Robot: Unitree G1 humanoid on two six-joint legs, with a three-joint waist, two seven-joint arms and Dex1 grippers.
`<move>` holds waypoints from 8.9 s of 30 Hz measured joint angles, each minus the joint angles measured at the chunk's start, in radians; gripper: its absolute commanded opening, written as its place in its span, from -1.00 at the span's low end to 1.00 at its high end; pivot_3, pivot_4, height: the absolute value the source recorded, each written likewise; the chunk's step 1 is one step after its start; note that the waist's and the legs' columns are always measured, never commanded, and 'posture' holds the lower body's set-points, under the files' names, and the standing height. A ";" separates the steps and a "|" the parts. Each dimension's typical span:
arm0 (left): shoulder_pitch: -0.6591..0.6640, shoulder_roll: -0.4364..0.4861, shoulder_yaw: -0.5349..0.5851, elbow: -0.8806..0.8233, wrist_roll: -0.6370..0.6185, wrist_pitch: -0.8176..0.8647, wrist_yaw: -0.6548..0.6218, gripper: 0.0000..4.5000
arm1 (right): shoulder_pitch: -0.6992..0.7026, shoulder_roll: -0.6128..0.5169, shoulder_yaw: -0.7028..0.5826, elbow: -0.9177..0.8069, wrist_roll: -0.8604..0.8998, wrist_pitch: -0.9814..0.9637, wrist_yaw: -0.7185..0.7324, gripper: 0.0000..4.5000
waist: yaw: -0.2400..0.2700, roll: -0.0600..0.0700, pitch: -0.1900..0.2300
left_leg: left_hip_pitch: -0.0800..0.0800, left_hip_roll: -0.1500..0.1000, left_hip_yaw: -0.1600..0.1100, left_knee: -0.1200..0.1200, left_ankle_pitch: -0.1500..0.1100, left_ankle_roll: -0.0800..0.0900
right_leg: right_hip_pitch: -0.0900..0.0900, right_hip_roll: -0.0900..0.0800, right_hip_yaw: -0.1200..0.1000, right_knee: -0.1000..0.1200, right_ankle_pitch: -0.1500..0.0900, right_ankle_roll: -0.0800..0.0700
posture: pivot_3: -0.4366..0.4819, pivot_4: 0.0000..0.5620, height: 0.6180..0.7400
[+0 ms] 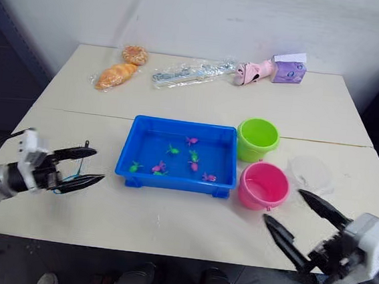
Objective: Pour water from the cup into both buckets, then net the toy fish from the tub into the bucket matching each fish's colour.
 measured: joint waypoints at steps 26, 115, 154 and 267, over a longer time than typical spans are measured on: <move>-0.144 -0.032 -0.049 -0.190 0.059 0.617 0.716 1.00 | -0.387 -0.008 0.404 0.229 -0.217 -0.190 0.221 0.98 | 0.008 -0.003 -0.001 | -0.002 -0.001 -0.001 0.001 0.000 -0.003 | 0.001 -0.001 -0.006 0.003 0.002 0.000 | -0.05 -0.47 1.00; -0.867 -0.147 -0.764 0.029 0.261 -0.034 -0.400 -1.00 | -0.973 -0.164 0.614 0.185 0.309 0.809 -0.385 -0.88 | 0.009 0.000 0.003 | -0.024 -0.001 -0.006 0.033 0.001 0.003 | -0.013 -0.002 -0.011 0.019 0.002 0.001 | -0.05 -0.47 1.00; -0.678 -0.171 -0.446 0.391 0.121 -0.152 -0.298 0.97 | -1.318 -0.508 1.054 0.444 -0.804 0.438 0.115 -1.00 | 0.006 0.000 0.004 | -0.024 -0.001 -0.002 0.033 0.002 0.001 | -0.017 -0.003 -0.009 0.023 0.002 0.001 | -0.05 -0.47 1.00; -0.734 -0.408 -0.566 0.289 0.062 -0.030 -0.308 0.97 | 0.071 0.034 -0.135 0.529 -1.661 -1.053 -0.674 -1.00 | 0.031 0.001 0.003 | -0.016 -0.001 0.001 0.033 0.004 -0.003 | -0.011 0.001 -0.003 0.024 0.002 0.002 | -0.05 -0.47 1.00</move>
